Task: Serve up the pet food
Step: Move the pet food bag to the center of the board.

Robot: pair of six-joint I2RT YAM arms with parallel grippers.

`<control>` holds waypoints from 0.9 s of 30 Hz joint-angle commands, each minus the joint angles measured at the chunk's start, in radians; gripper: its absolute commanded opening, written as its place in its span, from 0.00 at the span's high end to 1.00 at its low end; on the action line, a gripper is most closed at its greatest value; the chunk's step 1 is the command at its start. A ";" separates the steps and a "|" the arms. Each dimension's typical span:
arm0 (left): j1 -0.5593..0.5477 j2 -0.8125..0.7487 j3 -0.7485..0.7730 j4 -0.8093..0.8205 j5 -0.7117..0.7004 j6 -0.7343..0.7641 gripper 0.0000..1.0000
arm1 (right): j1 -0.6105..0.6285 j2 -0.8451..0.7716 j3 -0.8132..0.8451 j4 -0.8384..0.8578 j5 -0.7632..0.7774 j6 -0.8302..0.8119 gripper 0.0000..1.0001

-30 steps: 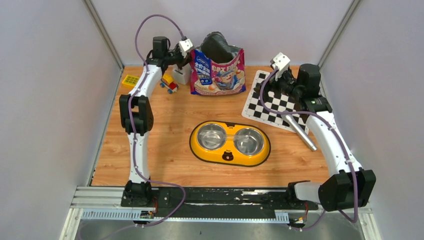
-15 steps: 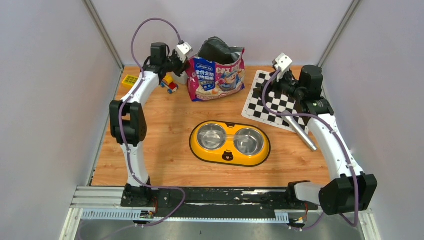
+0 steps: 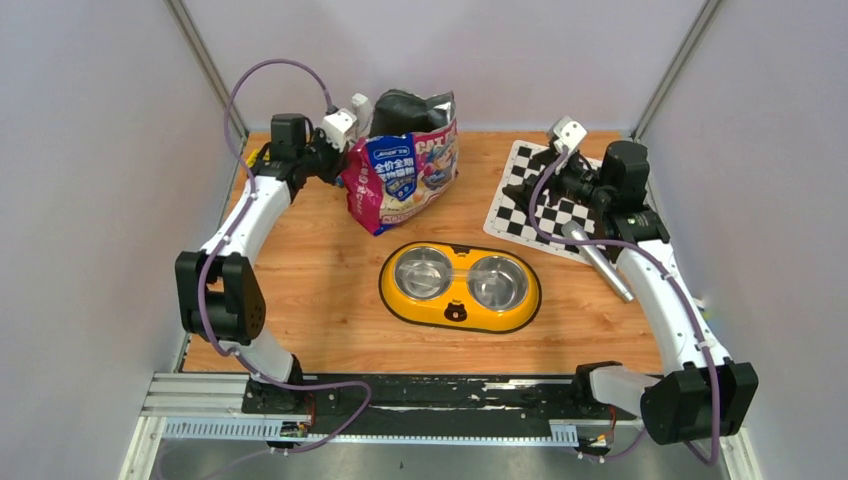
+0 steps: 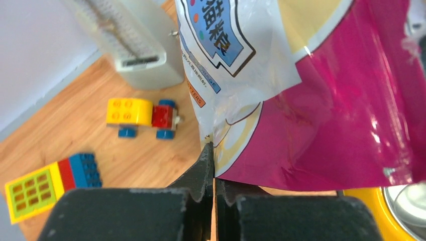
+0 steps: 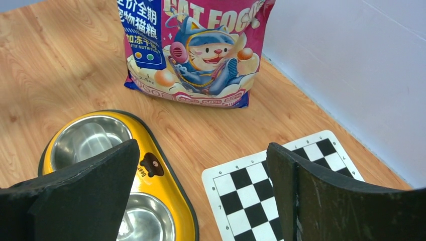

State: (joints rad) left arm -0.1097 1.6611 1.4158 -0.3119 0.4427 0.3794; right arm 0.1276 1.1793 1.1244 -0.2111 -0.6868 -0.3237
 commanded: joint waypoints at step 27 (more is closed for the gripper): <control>0.528 -0.483 -0.175 -0.098 0.136 0.055 1.00 | 0.278 0.180 -0.071 -0.382 -0.063 -0.630 0.01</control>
State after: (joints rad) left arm 0.3550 1.2675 1.1973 -0.5793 0.4843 0.4259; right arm 0.3622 1.3190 1.0740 -0.5461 -0.7578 -0.8474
